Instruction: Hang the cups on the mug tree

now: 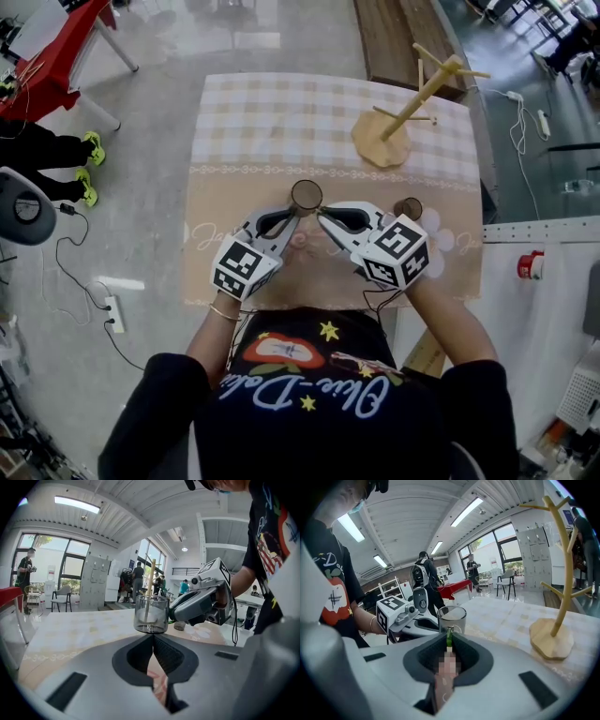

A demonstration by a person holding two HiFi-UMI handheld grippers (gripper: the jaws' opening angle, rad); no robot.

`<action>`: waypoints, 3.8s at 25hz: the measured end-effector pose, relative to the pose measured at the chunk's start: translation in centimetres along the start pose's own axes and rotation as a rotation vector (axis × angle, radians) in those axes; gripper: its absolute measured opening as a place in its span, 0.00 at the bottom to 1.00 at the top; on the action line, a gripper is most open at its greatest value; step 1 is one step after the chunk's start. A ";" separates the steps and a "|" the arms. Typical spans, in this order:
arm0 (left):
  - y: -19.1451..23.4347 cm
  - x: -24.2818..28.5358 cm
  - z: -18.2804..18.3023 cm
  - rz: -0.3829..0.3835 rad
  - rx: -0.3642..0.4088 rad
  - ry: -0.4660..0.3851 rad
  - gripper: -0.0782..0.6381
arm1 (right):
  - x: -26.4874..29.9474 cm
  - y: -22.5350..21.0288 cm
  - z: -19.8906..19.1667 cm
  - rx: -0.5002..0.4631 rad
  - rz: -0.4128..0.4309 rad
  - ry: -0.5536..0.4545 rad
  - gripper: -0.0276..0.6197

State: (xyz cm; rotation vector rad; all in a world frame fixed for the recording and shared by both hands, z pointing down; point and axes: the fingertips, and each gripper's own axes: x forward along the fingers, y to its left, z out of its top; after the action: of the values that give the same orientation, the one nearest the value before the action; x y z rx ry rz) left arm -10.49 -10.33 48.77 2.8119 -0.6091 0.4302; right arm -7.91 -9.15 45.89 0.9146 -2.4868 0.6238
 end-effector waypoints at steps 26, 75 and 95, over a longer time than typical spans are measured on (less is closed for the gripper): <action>-2.7 3.7 4.4 0.047 0.020 -0.027 0.12 | -4.9 -3.0 1.5 0.023 0.039 -0.061 0.10; -0.8 7.4 8.6 0.126 0.085 0.023 0.12 | -6.3 -7.3 4.8 0.037 0.051 -0.198 0.11; 0.8 9.2 8.8 0.124 0.072 0.044 0.12 | -5.6 -9.9 5.0 0.151 0.039 -0.237 0.10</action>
State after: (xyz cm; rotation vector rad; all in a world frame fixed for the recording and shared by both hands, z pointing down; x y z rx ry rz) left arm -0.76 -16.85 43.75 2.8340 -0.7760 0.5457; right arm 1.63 -15.83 41.55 1.0520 -2.7013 0.7643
